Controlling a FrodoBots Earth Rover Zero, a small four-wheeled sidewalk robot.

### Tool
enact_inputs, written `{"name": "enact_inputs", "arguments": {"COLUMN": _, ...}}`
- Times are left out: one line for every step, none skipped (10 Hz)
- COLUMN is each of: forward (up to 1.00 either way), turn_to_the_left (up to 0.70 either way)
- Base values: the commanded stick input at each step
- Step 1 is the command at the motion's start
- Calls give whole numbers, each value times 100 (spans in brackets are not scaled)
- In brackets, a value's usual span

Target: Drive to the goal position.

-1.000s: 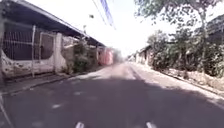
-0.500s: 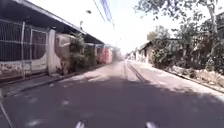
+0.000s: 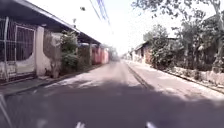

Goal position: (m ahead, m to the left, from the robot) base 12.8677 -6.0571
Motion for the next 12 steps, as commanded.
{"name": "enact_inputs", "arguments": {"forward": 100, "turn_to_the_left": 0}}
{"name": "enact_inputs", "arguments": {"forward": 100, "turn_to_the_left": 0}}
{"name": "enact_inputs", "arguments": {"forward": 100, "turn_to_the_left": 0}}
{"name": "enact_inputs", "arguments": {"forward": 100, "turn_to_the_left": 0}}
{"name": "enact_inputs", "arguments": {"forward": 100, "turn_to_the_left": 0}}
{"name": "enact_inputs", "arguments": {"forward": 100, "turn_to_the_left": 0}}
{"name": "enact_inputs", "arguments": {"forward": 100, "turn_to_the_left": 0}}
{"name": "enact_inputs", "arguments": {"forward": 100, "turn_to_the_left": 0}}
{"name": "enact_inputs", "arguments": {"forward": 100, "turn_to_the_left": -1}}
{"name": "enact_inputs", "arguments": {"forward": 100, "turn_to_the_left": -9}}
{"name": "enact_inputs", "arguments": {"forward": 100, "turn_to_the_left": -30}}
{"name": "enact_inputs", "arguments": {"forward": 100, "turn_to_the_left": -40}}
